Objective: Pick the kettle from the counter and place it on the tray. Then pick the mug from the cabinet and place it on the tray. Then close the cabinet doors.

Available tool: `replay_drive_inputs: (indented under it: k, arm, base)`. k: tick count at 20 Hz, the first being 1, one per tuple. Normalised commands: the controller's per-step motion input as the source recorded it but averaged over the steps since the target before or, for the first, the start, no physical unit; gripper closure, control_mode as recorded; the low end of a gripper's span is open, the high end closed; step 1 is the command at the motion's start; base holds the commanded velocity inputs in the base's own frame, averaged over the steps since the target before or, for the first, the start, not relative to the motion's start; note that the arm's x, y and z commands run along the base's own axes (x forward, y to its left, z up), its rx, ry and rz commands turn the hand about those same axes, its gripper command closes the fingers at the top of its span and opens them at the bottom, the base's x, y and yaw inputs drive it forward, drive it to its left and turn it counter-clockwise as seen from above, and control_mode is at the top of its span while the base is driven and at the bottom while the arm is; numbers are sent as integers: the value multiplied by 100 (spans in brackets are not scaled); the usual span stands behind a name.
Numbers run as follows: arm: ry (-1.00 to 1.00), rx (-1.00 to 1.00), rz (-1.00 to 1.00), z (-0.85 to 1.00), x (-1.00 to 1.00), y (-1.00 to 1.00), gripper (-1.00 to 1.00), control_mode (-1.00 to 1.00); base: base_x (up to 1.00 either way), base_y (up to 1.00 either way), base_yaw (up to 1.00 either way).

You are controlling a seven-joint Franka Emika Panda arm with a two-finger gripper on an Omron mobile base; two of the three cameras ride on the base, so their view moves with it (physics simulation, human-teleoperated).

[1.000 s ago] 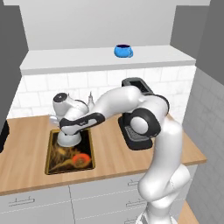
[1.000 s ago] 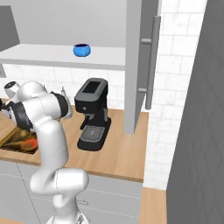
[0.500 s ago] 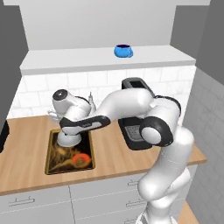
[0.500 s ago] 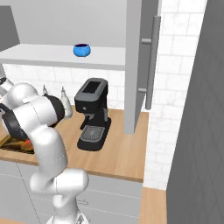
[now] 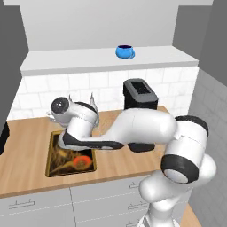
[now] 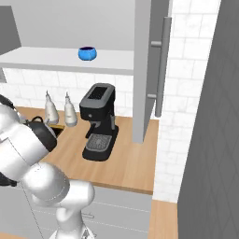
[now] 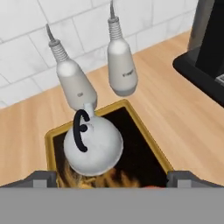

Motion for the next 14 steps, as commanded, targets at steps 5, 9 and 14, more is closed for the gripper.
replay_drive_inputs:
  k: [5, 9, 14]
  arm:
    - [-20, 0, 0, 62, -57, -60, -100, -100]
    - [-11, 0, 0, 59, -26, -79, -100, -100]
    - [-5, 0, 0, 56, -7, -87, -100, -100]
  base:
    - [0, 0, 0]
    - [0, 0, 0]
    - [0, 0, 0]
